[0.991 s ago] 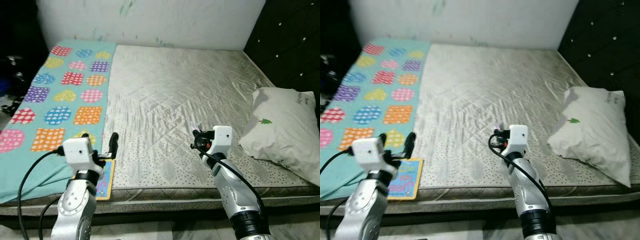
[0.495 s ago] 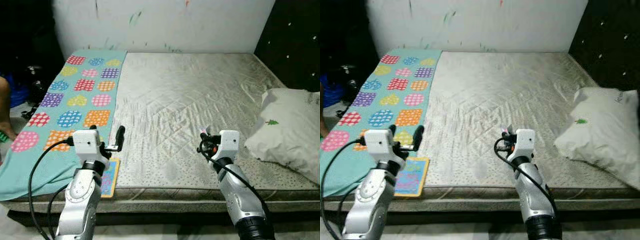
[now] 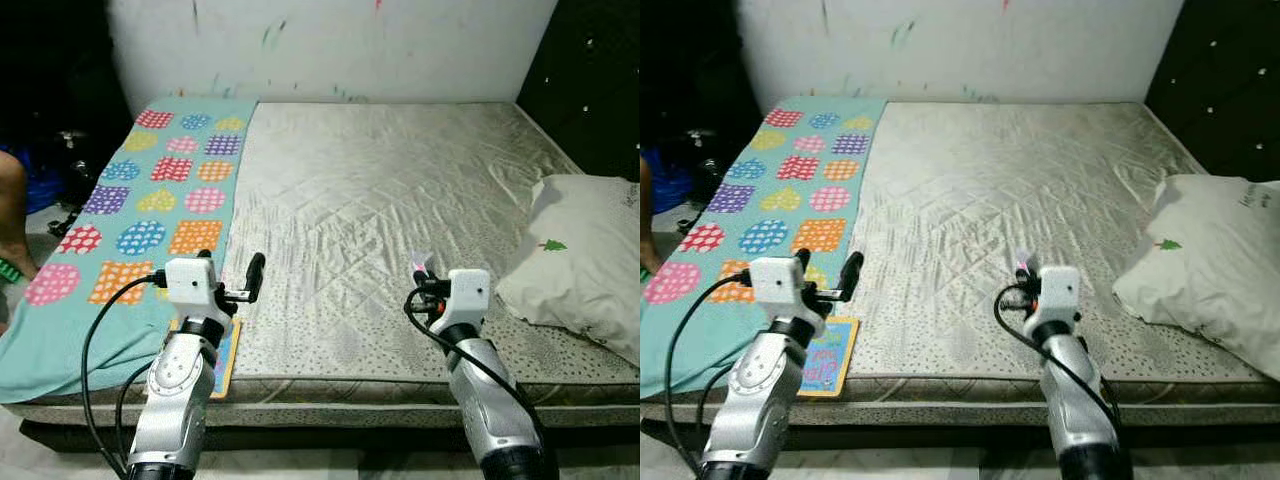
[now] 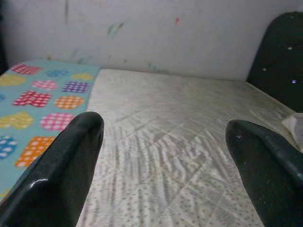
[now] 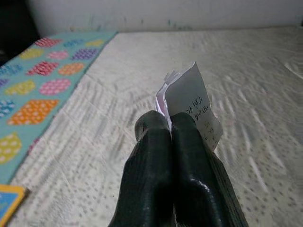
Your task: Clean up the room
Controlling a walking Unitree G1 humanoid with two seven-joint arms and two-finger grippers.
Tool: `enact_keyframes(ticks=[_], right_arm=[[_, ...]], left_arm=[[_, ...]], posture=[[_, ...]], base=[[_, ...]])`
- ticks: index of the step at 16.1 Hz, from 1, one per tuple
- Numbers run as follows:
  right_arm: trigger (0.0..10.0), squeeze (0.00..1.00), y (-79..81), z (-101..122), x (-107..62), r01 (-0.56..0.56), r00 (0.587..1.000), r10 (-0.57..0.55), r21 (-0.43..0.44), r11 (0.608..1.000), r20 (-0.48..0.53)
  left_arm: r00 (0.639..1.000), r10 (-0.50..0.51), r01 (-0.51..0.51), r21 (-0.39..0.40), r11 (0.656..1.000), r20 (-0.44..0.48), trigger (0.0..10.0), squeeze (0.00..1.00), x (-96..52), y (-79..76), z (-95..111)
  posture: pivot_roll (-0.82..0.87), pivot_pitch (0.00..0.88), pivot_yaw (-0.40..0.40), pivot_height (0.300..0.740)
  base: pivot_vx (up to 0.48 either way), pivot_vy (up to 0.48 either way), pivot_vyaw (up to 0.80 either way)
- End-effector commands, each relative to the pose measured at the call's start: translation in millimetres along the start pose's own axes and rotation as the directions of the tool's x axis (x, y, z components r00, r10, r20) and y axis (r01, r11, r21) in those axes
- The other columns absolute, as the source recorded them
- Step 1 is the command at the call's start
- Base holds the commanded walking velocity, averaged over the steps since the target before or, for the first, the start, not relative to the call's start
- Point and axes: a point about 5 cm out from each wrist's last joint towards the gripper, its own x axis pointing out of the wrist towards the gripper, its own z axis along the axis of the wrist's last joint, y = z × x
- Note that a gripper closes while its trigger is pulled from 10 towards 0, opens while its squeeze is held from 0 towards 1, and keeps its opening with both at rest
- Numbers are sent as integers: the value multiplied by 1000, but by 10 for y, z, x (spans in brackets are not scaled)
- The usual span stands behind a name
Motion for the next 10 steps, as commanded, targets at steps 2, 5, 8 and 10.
enact_keyframes(ticks=[2,5,8,10], right_arm=[[10000,0,-32,88,-10,12,999,-11,-37,999,36],[10000,0,-99,127,-59,31,998,-28,-59,998,57],[10000,0,-204,80,-101,104,993,-101,-44,994,59],[10000,0,-189,124,-55,107,992,-104,-37,994,72]], left_arm=[[1000,-17,17,7,1000,12,10000,0,59,-10,15],[1000,-9,10,-12,1000,12,10000,0,57,-2,11],[999,-41,41,-13,999,-1,10000,0,17,-36,-24],[998,-63,64,-12,998,2,10000,0,81,-62,-14]], posture=[[-121,0,-17,740],[-125,0,29,740],[-119,0,68,740],[-126,0,56,740]], base=[[0,0,0],[0,0,0],[0,0,0],[0,0,0]])
